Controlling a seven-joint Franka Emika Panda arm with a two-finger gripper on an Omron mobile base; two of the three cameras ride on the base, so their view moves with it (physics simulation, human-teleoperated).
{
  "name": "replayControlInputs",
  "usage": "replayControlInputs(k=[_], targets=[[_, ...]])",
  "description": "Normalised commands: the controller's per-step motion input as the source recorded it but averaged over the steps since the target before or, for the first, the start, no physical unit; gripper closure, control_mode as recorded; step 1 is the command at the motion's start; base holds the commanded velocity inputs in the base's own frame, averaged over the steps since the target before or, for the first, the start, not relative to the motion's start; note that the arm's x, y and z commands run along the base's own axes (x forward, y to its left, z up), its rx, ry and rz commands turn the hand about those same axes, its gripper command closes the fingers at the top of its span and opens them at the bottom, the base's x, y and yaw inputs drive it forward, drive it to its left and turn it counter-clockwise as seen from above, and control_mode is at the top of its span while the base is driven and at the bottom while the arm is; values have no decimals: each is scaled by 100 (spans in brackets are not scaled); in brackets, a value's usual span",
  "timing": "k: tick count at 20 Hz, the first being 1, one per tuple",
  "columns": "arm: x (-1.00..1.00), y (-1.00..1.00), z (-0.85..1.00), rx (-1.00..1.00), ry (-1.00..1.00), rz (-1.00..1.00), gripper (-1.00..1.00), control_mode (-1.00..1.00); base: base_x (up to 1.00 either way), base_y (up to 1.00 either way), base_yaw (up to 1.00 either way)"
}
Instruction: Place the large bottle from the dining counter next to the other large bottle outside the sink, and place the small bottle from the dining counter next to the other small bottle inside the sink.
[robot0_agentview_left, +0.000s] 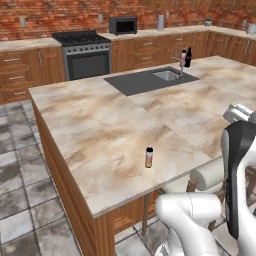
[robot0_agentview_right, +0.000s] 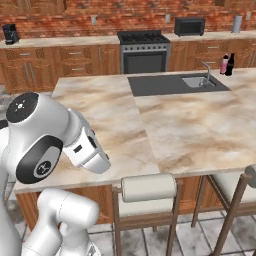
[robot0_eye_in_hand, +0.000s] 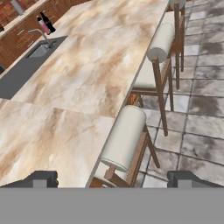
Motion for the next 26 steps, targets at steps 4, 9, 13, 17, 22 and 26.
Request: replayControlInputs(k=[4, 9, 13, 17, 22, 26], targets=[[0, 0, 0, 0, 0, 0, -100, 100, 0, 0, 25], [0, 0, 0, 0, 0, 0, -100, 100, -1, 0, 25], [0, 0, 0, 0, 0, 0, -100, 100, -2, 0, 25], [0, 0, 0, 0, 0, 0, -100, 100, 0, 4, 25], [0, 0, 0, 0, 0, 0, -100, 100, -1, 32, 21], [0, 0, 0, 0, 0, 0, -100, 100, 3, 52, 16]])
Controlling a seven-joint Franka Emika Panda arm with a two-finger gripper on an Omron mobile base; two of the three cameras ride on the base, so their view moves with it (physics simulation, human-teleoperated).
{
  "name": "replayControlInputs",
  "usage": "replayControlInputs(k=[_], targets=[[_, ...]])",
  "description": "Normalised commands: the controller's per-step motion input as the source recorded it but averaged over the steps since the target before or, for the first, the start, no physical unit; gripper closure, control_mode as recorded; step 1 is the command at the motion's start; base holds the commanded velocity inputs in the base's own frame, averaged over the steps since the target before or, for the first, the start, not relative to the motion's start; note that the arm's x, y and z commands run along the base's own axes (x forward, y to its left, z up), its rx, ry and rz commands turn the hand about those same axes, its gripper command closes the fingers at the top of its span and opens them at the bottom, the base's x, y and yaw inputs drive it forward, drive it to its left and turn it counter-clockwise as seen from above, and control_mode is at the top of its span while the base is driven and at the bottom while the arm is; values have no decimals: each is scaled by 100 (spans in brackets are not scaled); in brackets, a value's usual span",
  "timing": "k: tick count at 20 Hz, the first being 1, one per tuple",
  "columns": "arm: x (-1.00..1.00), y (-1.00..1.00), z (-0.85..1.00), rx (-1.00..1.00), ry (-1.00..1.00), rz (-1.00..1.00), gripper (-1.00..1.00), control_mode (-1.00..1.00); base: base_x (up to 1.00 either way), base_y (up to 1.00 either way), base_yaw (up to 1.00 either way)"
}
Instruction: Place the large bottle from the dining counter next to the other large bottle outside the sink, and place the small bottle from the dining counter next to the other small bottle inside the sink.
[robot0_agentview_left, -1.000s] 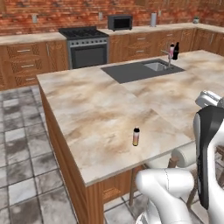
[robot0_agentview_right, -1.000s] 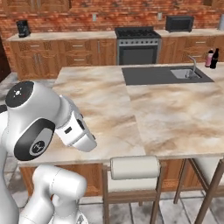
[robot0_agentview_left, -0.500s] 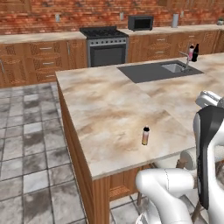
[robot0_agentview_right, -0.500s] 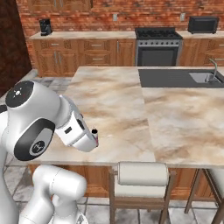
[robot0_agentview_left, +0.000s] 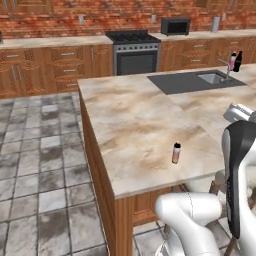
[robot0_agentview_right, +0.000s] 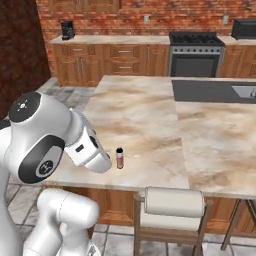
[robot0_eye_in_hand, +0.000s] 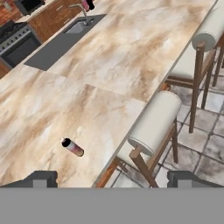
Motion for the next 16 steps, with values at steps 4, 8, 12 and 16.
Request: replayControlInputs(k=[4, 8, 12, 16], targets=[[0, 0, 0, 0, 0, 0, -100, 100, 71, 69, 5], [0, 0, 0, 0, 0, 0, -100, 100, 81, 62, 2], [0, 0, 0, 0, 0, 0, -100, 100, 100, 15, 4], [0, 0, 0, 0, 0, 0, -100, 100, 86, 0, 9]])
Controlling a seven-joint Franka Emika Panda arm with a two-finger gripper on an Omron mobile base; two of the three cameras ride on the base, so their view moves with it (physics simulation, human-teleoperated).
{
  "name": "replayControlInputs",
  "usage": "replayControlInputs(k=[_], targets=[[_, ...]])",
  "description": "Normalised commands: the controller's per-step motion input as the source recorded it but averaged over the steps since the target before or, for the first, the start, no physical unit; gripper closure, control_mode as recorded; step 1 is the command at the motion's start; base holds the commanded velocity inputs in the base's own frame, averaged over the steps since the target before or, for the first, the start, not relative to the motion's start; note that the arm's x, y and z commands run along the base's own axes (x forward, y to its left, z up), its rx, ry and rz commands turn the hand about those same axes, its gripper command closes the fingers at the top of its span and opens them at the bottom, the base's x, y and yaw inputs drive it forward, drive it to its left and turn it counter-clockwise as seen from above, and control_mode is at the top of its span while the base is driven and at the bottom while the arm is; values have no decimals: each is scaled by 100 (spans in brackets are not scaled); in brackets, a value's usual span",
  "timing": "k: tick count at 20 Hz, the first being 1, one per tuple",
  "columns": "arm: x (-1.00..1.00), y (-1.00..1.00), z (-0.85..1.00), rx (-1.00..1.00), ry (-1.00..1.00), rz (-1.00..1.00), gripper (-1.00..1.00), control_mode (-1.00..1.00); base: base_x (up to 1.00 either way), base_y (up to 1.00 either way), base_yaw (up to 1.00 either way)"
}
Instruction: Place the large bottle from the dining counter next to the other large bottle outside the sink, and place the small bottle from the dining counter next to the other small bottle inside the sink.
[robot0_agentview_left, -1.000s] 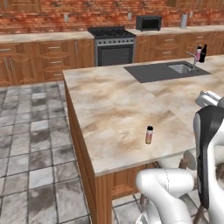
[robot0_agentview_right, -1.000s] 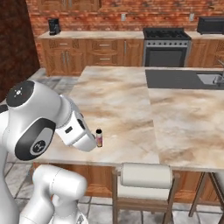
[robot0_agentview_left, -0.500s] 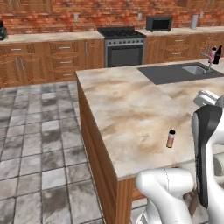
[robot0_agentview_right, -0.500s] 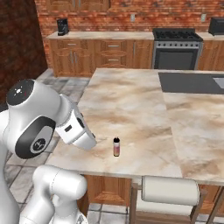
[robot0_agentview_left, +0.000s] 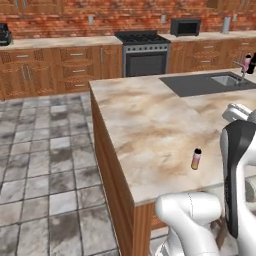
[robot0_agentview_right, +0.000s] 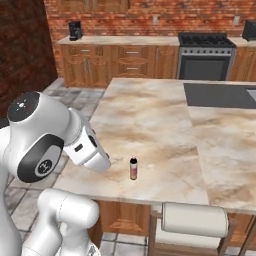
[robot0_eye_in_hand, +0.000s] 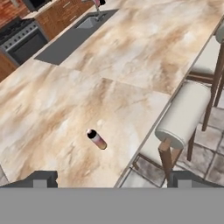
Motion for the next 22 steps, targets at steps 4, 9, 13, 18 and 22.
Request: replayControlInputs(k=[4, 9, 13, 18, 22], targets=[[0, 0, 0, 0, 0, 0, -100, 100, 9, 0, 23], [0, 0, 0, 0, 0, 0, -100, 100, -2, 0, 25], [0, 0, 0, 0, 0, 0, -100, 100, 9, 0, 24], [0, 0, 0, 0, 0, 0, -100, 100, 39, -3, 20], [0, 0, 0, 0, 0, 0, -100, 100, 89, -13, 12]])
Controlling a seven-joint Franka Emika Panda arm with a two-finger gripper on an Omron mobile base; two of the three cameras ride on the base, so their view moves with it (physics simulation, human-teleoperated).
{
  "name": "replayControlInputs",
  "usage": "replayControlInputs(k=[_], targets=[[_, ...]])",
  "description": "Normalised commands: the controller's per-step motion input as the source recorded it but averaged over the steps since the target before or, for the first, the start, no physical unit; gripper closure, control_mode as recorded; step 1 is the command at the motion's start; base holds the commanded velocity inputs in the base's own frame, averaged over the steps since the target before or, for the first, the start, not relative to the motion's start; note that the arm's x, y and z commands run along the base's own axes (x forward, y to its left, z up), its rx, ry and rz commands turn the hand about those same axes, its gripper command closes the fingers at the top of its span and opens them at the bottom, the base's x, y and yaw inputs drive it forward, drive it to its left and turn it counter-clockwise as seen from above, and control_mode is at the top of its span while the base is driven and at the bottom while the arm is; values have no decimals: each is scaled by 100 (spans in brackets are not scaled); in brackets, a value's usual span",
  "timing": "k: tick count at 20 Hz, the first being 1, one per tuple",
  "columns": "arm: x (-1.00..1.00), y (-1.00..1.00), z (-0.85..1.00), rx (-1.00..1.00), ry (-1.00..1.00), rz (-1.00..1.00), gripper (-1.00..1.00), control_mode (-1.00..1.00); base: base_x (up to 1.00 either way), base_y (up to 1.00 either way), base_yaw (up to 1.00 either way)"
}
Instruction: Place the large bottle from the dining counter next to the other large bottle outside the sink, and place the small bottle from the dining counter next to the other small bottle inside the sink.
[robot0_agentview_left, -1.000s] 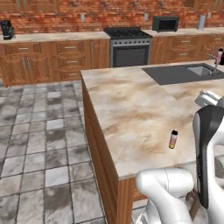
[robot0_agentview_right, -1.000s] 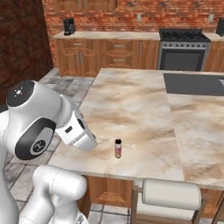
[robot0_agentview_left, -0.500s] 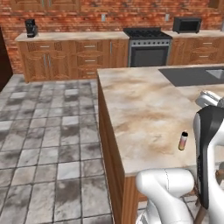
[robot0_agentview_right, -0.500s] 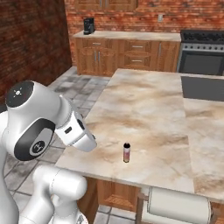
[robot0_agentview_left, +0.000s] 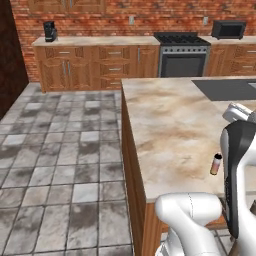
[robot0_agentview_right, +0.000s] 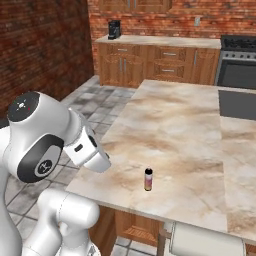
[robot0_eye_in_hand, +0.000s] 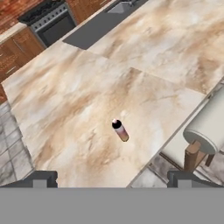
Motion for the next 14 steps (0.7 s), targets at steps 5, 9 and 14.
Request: replayControlInputs(k=[5, 9, 14], targets=[[0, 0, 0, 0, 0, 0, -100, 100, 98, -38, 3], [0, 0, 0, 0, 0, 0, -100, 100, 100, -24, 0], [0, 0, 0, 0, 0, 0, -100, 100, 91, -33, 2]])
